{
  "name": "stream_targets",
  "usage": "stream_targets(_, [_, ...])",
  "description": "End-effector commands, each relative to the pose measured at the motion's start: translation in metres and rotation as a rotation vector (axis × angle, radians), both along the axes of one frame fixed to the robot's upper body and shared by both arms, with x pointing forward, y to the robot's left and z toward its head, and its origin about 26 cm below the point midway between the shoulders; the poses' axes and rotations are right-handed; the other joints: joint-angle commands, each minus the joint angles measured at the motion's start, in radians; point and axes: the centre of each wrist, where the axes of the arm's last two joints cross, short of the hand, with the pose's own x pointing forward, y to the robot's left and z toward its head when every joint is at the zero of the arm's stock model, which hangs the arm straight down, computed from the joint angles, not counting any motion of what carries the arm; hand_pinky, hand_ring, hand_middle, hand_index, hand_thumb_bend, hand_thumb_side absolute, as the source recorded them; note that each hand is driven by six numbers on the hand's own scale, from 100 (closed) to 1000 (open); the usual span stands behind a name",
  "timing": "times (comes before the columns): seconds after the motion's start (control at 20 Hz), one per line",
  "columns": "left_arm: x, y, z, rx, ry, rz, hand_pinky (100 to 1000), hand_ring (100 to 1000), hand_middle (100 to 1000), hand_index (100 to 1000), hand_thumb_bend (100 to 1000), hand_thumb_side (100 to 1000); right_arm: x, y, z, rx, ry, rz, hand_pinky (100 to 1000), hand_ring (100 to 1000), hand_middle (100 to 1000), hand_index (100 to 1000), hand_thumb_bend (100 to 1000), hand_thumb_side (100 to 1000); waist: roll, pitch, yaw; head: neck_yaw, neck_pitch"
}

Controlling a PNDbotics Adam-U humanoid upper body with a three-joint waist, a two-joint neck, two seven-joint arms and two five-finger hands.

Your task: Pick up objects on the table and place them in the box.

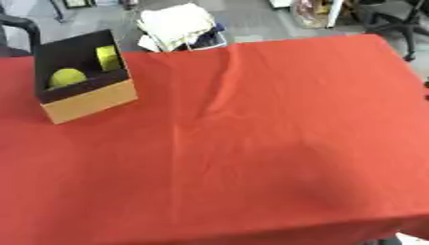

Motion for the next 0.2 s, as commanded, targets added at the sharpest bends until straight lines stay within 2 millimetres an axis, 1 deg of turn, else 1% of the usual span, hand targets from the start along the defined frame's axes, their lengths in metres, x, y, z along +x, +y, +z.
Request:
stream_targets(0.05, [-0.019,0.029,-0.012,-0.117,-0.003,0.142,658,606,604,760,100,767,-0.019,-0.015,0.017,-0.021,-0.035,-0.146,661,734,685,838,100,470,0.004,-0.018,0.005,-0.013,0.005])
stream_targets(0.2, [-0.045,0.053,-0.048,-0.247,0.058,0.288,647,594,591,753,100,796,-0.038,-0.028,0.021,-0.005,-0.041,-0.287,660,734,686,838,100,470,0.007,-0.03,0.007,-0.016,0.005])
